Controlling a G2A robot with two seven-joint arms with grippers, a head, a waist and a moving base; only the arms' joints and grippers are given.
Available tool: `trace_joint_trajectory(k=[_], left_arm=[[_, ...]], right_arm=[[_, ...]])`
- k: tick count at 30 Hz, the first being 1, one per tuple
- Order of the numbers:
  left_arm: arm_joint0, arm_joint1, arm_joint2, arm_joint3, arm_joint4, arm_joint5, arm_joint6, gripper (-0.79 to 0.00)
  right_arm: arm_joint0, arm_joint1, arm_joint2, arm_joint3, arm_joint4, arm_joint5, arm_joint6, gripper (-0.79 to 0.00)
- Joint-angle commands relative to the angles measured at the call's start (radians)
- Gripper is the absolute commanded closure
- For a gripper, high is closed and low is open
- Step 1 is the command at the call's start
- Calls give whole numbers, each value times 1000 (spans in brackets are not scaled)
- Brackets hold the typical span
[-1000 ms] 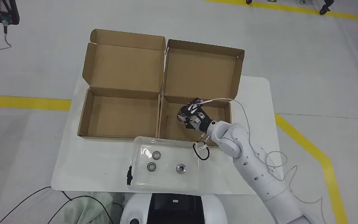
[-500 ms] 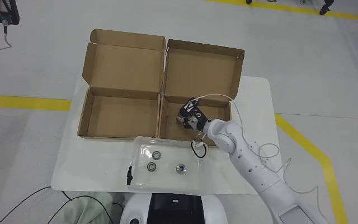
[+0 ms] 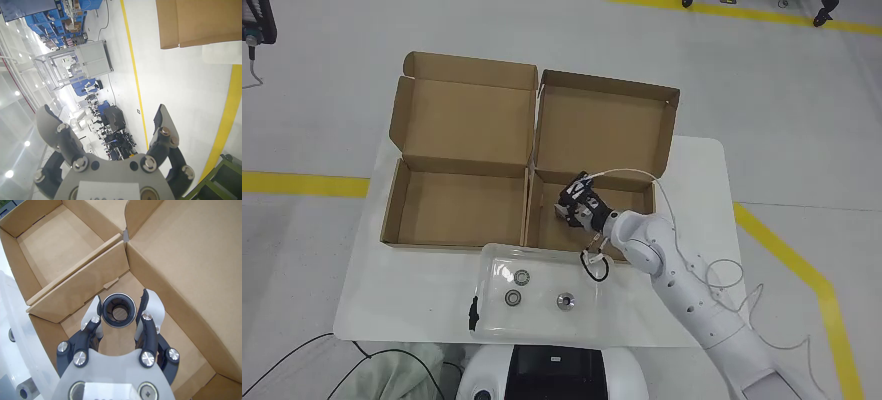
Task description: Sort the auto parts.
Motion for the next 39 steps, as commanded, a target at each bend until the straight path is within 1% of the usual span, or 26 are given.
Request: trace_joint_trajectory(k=[1,7,9,11,13,18,20,22,23,25,26,29,31,35,39], left_arm=[[0,0,0,0,0,0,0,-785],[0,0,0,0,0,0,0,-785],[0,0,0,0,0,0,0,-785],[0,0,0,0,0,0,0,-785],[0,0,0,0,0,0,0,-785],[0,0,0,0,0,0,0,-785],[0,0,0,0,0,0,0,-785],[0,0,0,0,0,0,0,-785],[0,0,0,0,0,0,0,-785],[0,0,0,0,0,0,0,-785],[0,0,0,0,0,0,0,-785],[0,0,0,0,0,0,0,-785],[0,0,0,0,0,0,0,-785],[0,0,0,0,0,0,0,-785],[0,0,0,0,0,0,0,-785]], right_arm=[[-16,4,9,-31,-8,-1,11,-379],[-70,21,46,-161,-35,-44,-1,-388],[-99,29,60,-227,-49,-64,-12,-419],[-130,38,77,-289,-77,-75,-7,-425],[-164,45,90,-360,-95,-95,-15,-456],[-243,63,114,-502,-147,-143,-22,-480],[-270,69,113,-554,-172,-164,-22,-502],[-297,74,115,-600,-186,-184,-38,-502],[-311,77,119,-620,-193,-192,-50,-486],[-345,84,126,-670,-211,-213,-80,-406],[-364,88,130,-688,-219,-232,-97,-388],[-426,101,148,-728,-253,-279,-124,-397],[-461,111,164,-736,-259,-329,-150,-431],[-516,129,200,-713,-266,-424,-203,-474],[-558,143,226,-687,-289,-472,-236,-483]])
